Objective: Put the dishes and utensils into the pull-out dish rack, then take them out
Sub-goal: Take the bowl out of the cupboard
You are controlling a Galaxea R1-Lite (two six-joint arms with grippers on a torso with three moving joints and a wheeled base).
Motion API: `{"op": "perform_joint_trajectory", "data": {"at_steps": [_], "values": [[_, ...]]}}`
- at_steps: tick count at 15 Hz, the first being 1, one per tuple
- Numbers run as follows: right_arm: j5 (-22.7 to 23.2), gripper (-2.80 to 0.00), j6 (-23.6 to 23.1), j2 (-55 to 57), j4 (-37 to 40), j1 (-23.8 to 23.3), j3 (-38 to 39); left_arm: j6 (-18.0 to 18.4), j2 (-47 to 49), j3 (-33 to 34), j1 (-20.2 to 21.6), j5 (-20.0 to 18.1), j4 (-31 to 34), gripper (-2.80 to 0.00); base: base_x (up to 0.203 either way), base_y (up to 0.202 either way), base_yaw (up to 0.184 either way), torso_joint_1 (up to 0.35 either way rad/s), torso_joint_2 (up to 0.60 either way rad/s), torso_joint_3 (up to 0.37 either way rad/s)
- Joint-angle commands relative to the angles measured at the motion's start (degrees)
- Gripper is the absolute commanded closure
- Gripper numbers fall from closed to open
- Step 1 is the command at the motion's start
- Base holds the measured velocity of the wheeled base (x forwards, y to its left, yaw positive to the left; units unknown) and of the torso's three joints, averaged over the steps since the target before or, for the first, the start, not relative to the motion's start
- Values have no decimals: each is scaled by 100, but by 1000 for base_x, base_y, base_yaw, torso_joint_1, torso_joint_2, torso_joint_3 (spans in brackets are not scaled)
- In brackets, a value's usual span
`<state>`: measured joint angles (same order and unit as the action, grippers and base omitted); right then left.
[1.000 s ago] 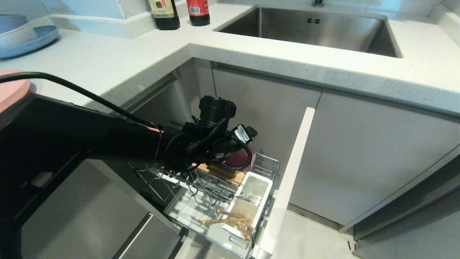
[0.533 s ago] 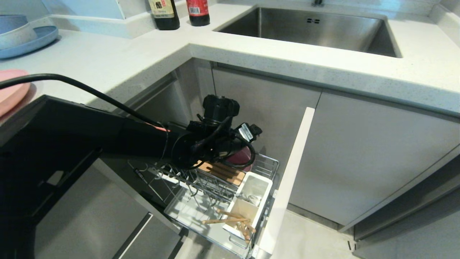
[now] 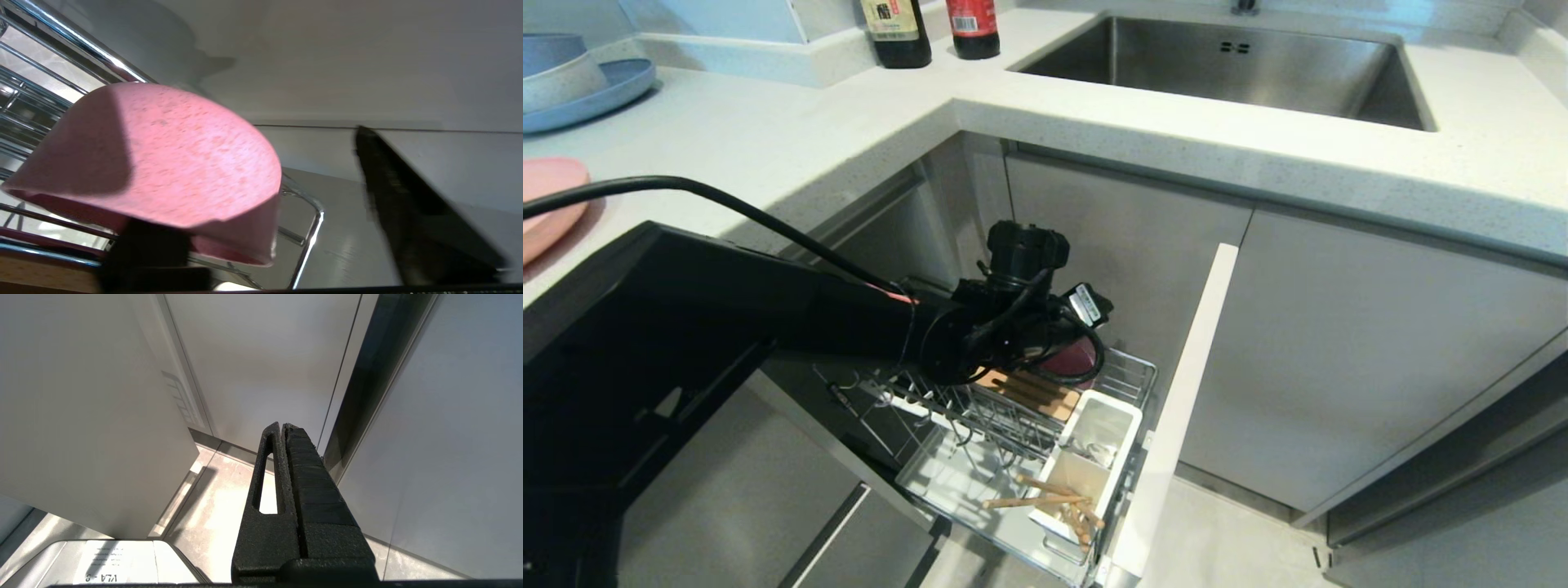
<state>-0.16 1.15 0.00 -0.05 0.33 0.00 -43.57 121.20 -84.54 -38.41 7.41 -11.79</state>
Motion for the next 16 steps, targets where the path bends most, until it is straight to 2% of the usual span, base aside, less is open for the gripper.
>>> {"op": "perform_joint_trajectory", "data": {"at_steps": [1, 11, 16], "values": [[-2, 0, 0, 0, -4, 2, 9, -25, 17, -8, -2, 6, -1, 0, 0, 0, 0, 0, 0, 0], [3, 0, 0, 0, -1, 2, 9, -29, -216, 48, -12, 14, 28, 0, 0, 0, 0, 0, 0, 0], [-2, 0, 0, 0, 0, 7, 8, -21, -1074, 249, -30, 7, 28, 0, 0, 0, 0, 0, 0, 0]]}}
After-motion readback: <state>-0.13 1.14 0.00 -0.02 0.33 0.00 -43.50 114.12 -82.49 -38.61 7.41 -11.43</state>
